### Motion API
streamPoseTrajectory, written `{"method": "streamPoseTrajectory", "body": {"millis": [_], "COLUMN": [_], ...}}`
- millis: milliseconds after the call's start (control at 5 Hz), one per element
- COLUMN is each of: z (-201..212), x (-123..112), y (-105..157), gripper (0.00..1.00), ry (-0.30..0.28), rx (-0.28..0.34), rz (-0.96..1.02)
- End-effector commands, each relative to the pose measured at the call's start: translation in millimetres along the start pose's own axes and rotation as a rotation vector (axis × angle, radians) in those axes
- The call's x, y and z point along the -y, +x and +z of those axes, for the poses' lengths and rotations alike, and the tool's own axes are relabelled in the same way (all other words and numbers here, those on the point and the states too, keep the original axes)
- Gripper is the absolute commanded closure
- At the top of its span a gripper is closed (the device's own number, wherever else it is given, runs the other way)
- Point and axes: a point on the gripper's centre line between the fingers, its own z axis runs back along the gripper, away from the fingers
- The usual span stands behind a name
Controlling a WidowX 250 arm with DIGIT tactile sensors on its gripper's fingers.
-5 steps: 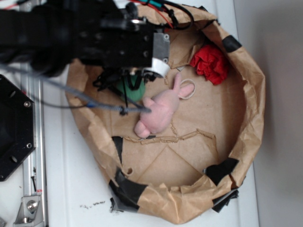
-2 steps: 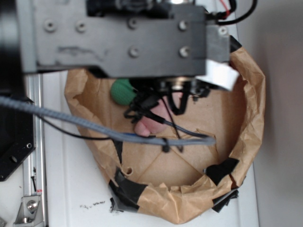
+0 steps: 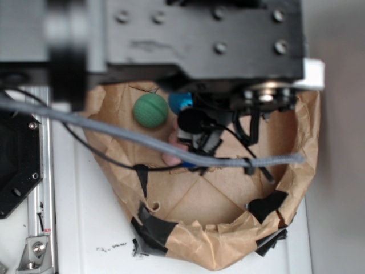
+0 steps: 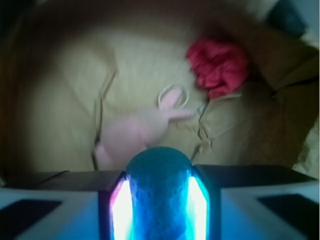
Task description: Grab the blue ball.
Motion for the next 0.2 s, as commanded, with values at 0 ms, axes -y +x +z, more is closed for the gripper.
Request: {"method": "streamPoseTrajectory", "body": {"millis": [0], "z": [10.0], "x": [-2.3], "y": [-8.0], "gripper": [1.0], "ry": [-0.003], "rx": [0.09], "rz": [0.21]}}
